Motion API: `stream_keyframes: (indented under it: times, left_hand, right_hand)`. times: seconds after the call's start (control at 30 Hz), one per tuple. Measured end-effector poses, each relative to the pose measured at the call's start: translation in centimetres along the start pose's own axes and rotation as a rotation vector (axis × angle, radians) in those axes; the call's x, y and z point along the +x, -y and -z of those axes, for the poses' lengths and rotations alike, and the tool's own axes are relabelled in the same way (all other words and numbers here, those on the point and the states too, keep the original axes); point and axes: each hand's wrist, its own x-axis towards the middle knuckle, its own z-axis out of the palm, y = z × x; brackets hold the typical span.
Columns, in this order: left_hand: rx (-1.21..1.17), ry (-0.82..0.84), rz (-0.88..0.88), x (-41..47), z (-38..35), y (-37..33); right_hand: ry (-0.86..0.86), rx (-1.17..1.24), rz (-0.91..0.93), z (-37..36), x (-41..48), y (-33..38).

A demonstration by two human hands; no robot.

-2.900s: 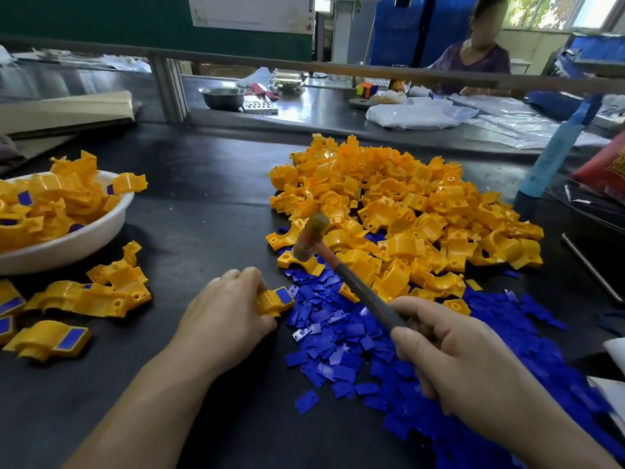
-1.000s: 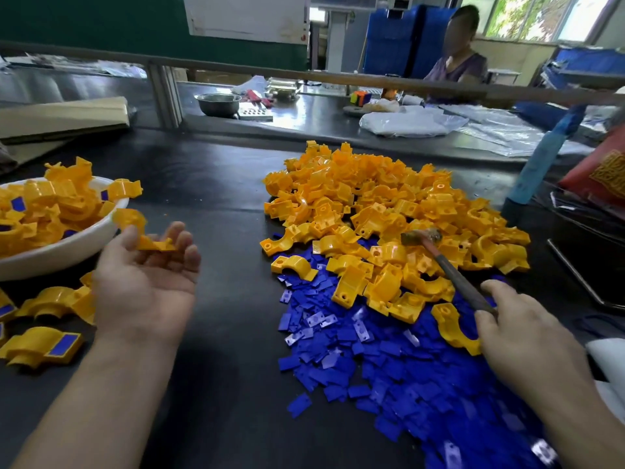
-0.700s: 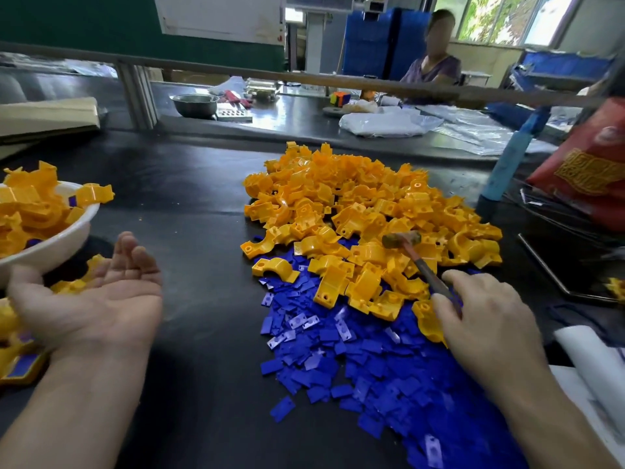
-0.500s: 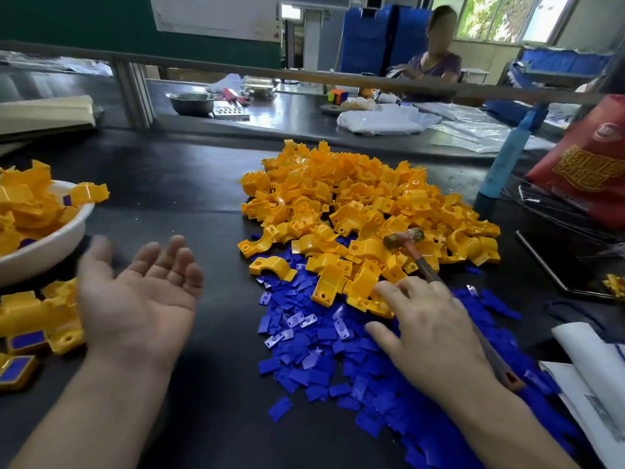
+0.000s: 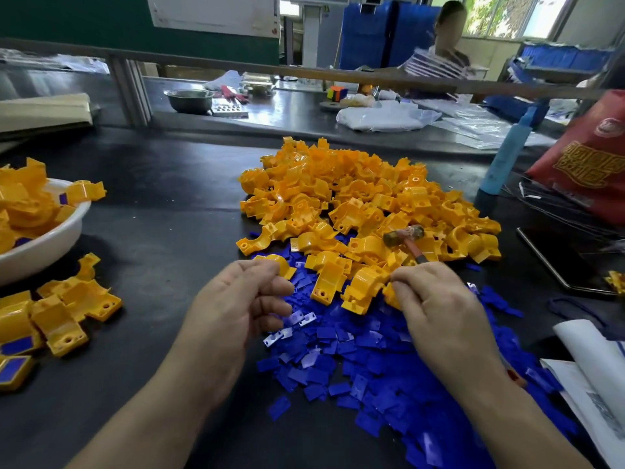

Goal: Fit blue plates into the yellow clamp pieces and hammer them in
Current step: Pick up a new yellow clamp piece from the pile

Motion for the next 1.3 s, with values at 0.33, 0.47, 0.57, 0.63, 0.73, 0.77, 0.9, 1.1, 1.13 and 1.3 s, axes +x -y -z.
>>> stream_keyframes:
  times: [0.33,0.47,0.57,0.63,0.73,0.77,0.9,1.1,1.13,1.3]
  left_hand:
    - [0.262,0.413,0.113,-2.9,-2.1,0.8]
    - [0.103,0.36,0.039,-2.9,-2.8,1.3]
    - [-0.048,0.266,0.021,-2.6,-2.6,1.3]
    - [-0.119,0.266,0.053,-2.5,-2.6,1.3]
    - [-0.209,0.241,0.089,-2.3,-2.4,1.0]
    - [-0.221,0.214,0.083,-2.1,-2.2,0.9]
    - [-0.218,0.048,0.036,-1.3,-0.9,0.0]
    - [-0.074,0.02,0.168,-1.2,-0.7,-0.2]
    - [-0.063,0.037,0.19,-1.2,-0.8,-0.2]
    - [-0.013,0.085,0.224,-1.4,-0.7,-0.3]
  right_hand:
    - [0.058,1.304,-0.579,1.1,-0.9,3.4]
    - [0.228,1.118,-0.451,0.6,-1.9,5.0]
    - [0.263,0.874,-0.292,1.0,-2.1,5.2]
    - [0.359,0.876,-0.265,1.1,-2.1,5.5]
    - [0.43,0.707,-0.204,1.0,-2.4,5.4]
    - [0.399,0.507,-0.13,1.0,-2.4,4.9]
    - [0.443,-0.233,0.076,0.9,-2.1,3.4]
    - [0.477,-0.335,0.129,-1.0,-2.6,3.3]
    - [0.461,-0.324,0.132,-1.2,-2.5,3.1]
    - [0.375,-0.192,0.102,-1.4,-2.3,2.1]
